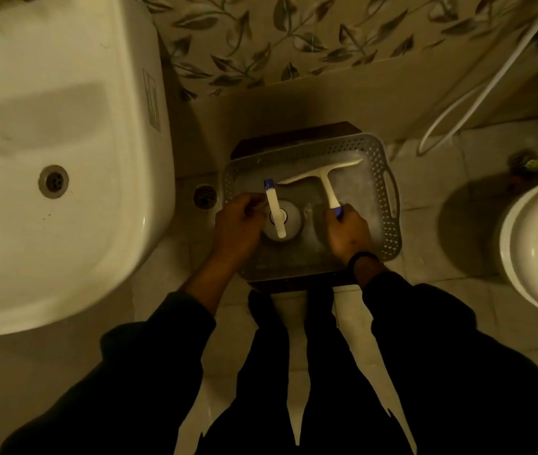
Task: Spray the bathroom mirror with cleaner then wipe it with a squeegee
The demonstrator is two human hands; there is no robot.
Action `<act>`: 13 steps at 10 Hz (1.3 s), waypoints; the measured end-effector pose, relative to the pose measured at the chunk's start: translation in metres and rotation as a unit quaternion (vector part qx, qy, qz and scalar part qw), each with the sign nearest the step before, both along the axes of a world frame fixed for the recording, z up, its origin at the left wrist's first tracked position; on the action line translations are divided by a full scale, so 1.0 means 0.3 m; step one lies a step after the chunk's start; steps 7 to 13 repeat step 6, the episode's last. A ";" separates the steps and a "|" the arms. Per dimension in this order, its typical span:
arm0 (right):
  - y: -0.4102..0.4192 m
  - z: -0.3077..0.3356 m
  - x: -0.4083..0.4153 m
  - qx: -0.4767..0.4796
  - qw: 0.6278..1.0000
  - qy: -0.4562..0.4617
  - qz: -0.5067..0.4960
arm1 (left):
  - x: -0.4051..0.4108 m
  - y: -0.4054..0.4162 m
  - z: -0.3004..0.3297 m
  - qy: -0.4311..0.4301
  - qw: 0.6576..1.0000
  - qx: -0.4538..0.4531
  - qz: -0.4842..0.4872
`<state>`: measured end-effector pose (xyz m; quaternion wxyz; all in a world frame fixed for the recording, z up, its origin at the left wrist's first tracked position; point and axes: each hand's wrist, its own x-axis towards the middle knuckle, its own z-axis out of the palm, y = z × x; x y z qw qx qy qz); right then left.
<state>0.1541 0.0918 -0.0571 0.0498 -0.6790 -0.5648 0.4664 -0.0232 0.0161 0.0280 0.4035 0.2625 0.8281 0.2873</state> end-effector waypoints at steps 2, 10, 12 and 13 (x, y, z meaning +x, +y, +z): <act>-0.007 -0.004 -0.011 0.001 1.000 0.003 -0.009 | -0.007 0.007 0.006 -0.007 1.000 0.005 0.020; 0.054 0.274 -0.022 0.183 0.980 -0.065 0.047 | -0.065 0.006 0.211 0.020 0.997 0.079 0.008; 0.054 0.274 -0.022 0.183 0.980 -0.065 0.047 | -0.065 0.006 0.211 0.020 0.997 0.079 0.008; 0.054 0.274 -0.022 0.183 0.980 -0.065 0.047 | -0.065 0.006 0.211 0.020 0.997 0.079 0.008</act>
